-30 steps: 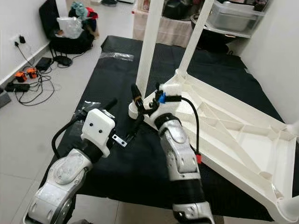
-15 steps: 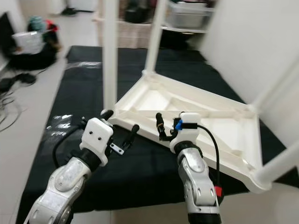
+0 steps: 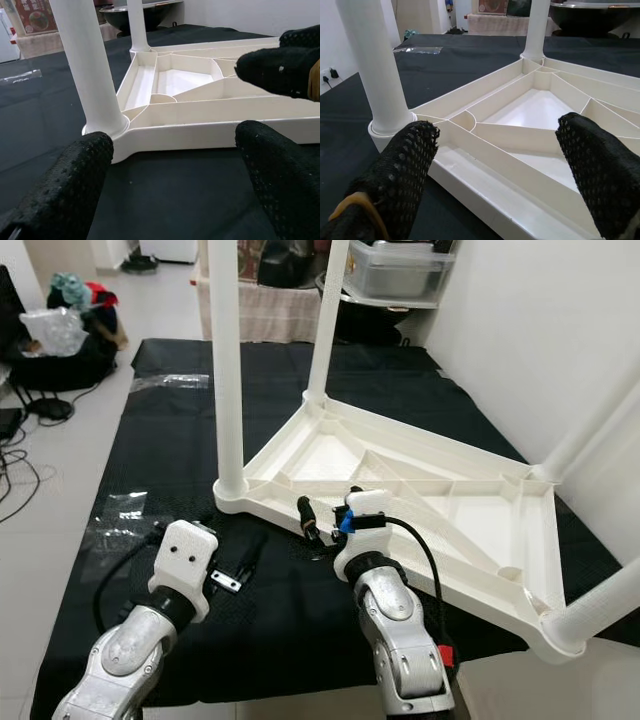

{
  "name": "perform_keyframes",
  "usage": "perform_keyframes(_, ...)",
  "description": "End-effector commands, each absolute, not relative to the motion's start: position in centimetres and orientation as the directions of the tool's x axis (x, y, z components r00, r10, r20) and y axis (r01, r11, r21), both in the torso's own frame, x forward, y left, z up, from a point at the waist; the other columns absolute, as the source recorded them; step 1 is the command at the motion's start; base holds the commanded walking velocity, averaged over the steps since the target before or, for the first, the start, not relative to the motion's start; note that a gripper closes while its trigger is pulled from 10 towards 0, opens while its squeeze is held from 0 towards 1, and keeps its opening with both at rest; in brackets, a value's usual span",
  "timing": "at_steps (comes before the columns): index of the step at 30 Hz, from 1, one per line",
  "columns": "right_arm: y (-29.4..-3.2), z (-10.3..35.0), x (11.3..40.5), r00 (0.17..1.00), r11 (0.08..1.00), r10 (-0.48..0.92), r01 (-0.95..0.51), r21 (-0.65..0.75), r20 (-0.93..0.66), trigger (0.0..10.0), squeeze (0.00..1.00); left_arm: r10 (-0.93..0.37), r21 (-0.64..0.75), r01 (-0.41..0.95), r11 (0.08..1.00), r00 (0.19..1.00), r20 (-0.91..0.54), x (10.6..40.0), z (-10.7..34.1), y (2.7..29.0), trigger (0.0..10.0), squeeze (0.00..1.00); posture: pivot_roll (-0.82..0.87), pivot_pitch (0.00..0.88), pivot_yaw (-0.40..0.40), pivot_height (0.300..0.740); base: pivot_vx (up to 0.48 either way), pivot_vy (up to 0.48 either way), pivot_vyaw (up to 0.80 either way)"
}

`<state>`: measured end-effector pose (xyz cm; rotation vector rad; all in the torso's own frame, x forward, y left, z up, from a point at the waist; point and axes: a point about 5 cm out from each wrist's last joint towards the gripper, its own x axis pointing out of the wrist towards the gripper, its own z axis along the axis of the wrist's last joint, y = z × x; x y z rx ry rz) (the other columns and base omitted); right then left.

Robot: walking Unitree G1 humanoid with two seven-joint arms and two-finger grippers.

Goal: Building children table

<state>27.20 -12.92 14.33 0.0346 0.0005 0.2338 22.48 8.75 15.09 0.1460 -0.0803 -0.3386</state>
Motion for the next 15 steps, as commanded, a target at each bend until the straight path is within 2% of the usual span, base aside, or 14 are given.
perform_keyframes(1, -13.1, 14.1, 27.0, 0.976, 0.976, 0.218, -0.218, 0.028, -0.014, 10.0, 0.0, -0.337, 0.137, 0.329, 0.934, 0.941, 0.04, 22.3, 14.8, 8.5, 10.0, 0.0, 0.05, 0.022, -0.105, 0.74, 0.0, 0.0, 0.0)
perform_keyframes(5, -12.9, 13.5, 26.3, 0.976, 0.977, 0.214, -0.214, -0.007, -0.04, 10.0, 0.0, -0.326, 0.134, 0.319, 0.938, 0.945, 0.034, 22.1, 14.5, 8.7, 10.0, 0.0, 0.05, 0.026, -0.103, 0.74, -0.267, 0.0, 0.0)
perform_keyframes(9, -12.5, 12.3, 25.6, 0.979, 0.973, 0.186, -0.196, -0.122, -0.087, 10.0, 0.0, -0.315, 0.129, 0.31, 0.942, 0.949, 0.019, 21.7, 14.0, 8.8, 10.0, 0.0, 0.05, 0.029, -0.098, 0.74, -0.277, 0.0, 0.0)
perform_keyframes(15, -12.2, 11.9, 25.3, 0.977, 0.972, 0.184, -0.196, -0.126, -0.104, 10.0, 0.0, -0.303, 0.112, 0.301, 0.947, 0.953, 0.006, 21.6, 13.7, 8.9, 10.0, 0.0, 0.05, 0.032, -0.096, 0.74, -0.286, 0.0, 0.0)
